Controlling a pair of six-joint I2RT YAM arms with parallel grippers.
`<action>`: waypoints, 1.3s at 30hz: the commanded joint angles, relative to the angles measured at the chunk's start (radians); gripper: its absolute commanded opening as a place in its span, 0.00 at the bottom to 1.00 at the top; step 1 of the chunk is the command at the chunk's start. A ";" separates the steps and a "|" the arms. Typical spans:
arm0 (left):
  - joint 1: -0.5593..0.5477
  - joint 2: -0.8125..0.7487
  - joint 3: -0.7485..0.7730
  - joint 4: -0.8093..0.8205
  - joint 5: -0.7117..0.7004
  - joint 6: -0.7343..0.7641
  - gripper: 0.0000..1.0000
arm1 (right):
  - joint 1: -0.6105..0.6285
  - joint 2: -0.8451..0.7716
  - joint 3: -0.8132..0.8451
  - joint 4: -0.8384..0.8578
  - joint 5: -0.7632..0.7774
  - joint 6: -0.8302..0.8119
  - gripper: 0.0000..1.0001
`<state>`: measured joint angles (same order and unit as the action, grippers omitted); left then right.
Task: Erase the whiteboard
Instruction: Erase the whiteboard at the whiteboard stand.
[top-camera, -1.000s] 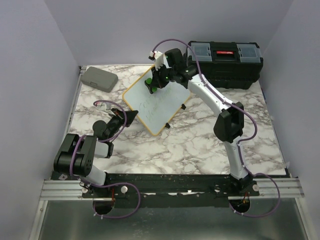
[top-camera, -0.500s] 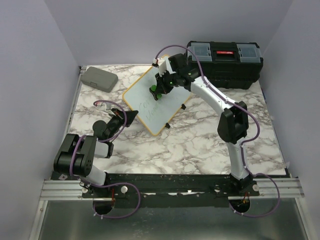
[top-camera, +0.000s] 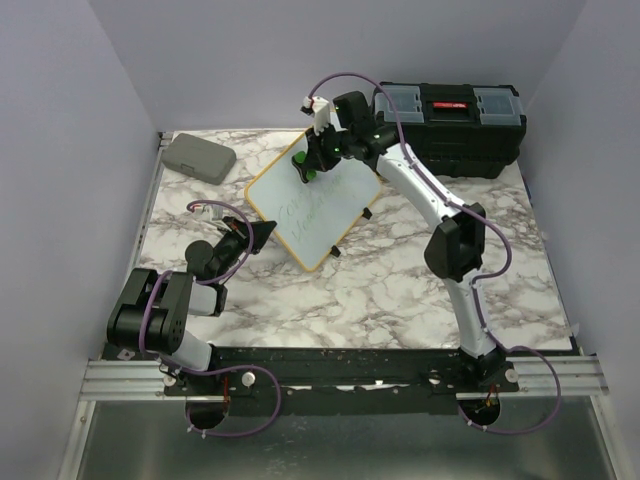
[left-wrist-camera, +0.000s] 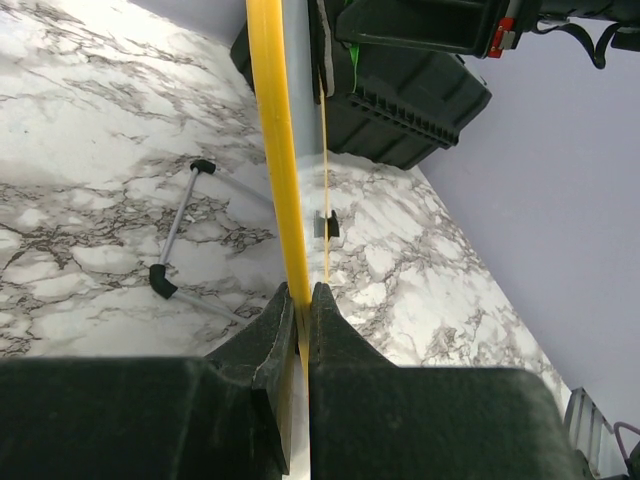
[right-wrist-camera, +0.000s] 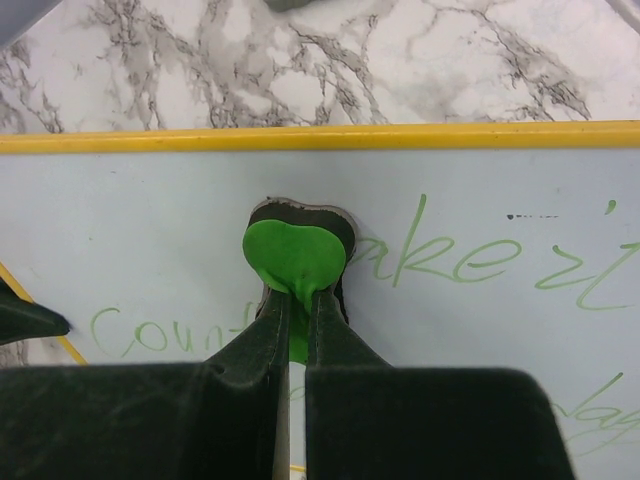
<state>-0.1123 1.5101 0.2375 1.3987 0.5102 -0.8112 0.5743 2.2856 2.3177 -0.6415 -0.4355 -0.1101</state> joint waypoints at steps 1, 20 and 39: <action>-0.018 -0.013 0.006 -0.046 0.090 0.073 0.00 | 0.003 0.018 -0.066 -0.014 0.019 -0.011 0.01; -0.018 -0.001 0.029 -0.073 0.108 0.085 0.00 | 0.004 -0.003 -0.036 0.012 0.038 0.017 0.01; -0.017 -0.026 0.041 -0.117 0.119 0.108 0.00 | -0.015 -0.067 -0.227 -0.006 0.048 -0.065 0.01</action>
<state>-0.1116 1.4918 0.2676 1.3239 0.5285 -0.7876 0.5636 2.2280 2.1738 -0.6186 -0.4099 -0.1310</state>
